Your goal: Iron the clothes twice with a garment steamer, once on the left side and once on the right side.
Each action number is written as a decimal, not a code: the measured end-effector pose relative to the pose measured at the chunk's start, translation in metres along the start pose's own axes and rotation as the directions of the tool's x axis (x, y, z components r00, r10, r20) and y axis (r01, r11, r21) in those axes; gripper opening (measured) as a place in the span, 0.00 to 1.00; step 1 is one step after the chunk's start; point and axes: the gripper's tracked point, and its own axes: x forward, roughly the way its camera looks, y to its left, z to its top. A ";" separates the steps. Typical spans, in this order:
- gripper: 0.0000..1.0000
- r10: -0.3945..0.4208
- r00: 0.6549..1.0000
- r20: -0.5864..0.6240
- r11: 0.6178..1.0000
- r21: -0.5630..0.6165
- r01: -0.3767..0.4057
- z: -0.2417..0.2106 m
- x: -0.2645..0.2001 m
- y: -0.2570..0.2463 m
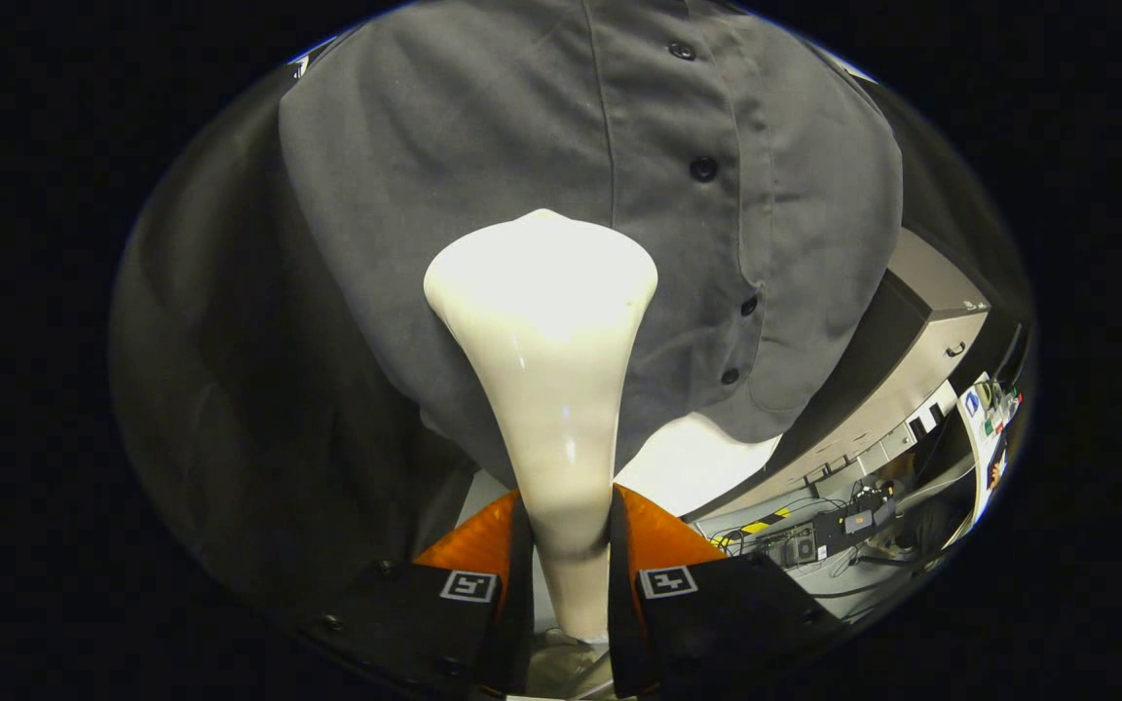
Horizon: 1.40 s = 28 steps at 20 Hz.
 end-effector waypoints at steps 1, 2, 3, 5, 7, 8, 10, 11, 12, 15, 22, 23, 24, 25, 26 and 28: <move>0.39 0.000 1.000 -0.008 1.000 -0.002 0.000 -0.005 0.003 0.001; 0.39 0.000 1.000 -0.017 1.000 -0.004 0.000 -0.010 0.007 -0.001; 0.39 -0.001 1.000 -0.024 1.000 -0.006 0.001 -0.014 0.010 0.000; 0.40 -0.002 0.999 -0.039 1.000 -0.007 0.002 -0.023 0.016 0.001; 0.40 -0.002 0.998 -0.056 1.000 -0.009 0.002 -0.032 0.021 0.001; 0.39 -0.002 0.998 -0.064 1.000 -0.010 0.002 -0.036 0.023 0.001; 0.40 -0.004 0.997 -0.080 1.000 -0.014 0.003 -0.045 0.027 0.001; 0.40 -0.005 0.996 -0.087 1.000 -0.015 0.004 -0.049 0.028 0.001; 0.40 -0.007 0.995 -0.095 1.000 -0.016 0.005 -0.055 0.031 0.001; 0.40 -0.011 0.993 -0.116 1.000 -0.019 0.009 -0.066 0.034 0.001; 0.40 -0.007 0.989 -0.148 1.000 -0.013 0.005 -0.087 0.035 -0.001; 0.40 -0.004 0.990 -0.140 1.000 -0.010 0.002 -0.085 0.031 -0.001; 0.40 -0.002 0.991 -0.130 1.000 -0.007 0.001 -0.081 0.026 -0.002; 0.40 0.000 0.993 -0.117 1.000 -0.003 0.000 -0.075 0.021 -0.002; 0.40 0.001 0.995 -0.101 1.000 0.001 -0.001 -0.070 0.015 -0.004; 0.40 0.001 0.998 -0.066 1.000 0.013 0.000 -0.056 -0.004 -0.009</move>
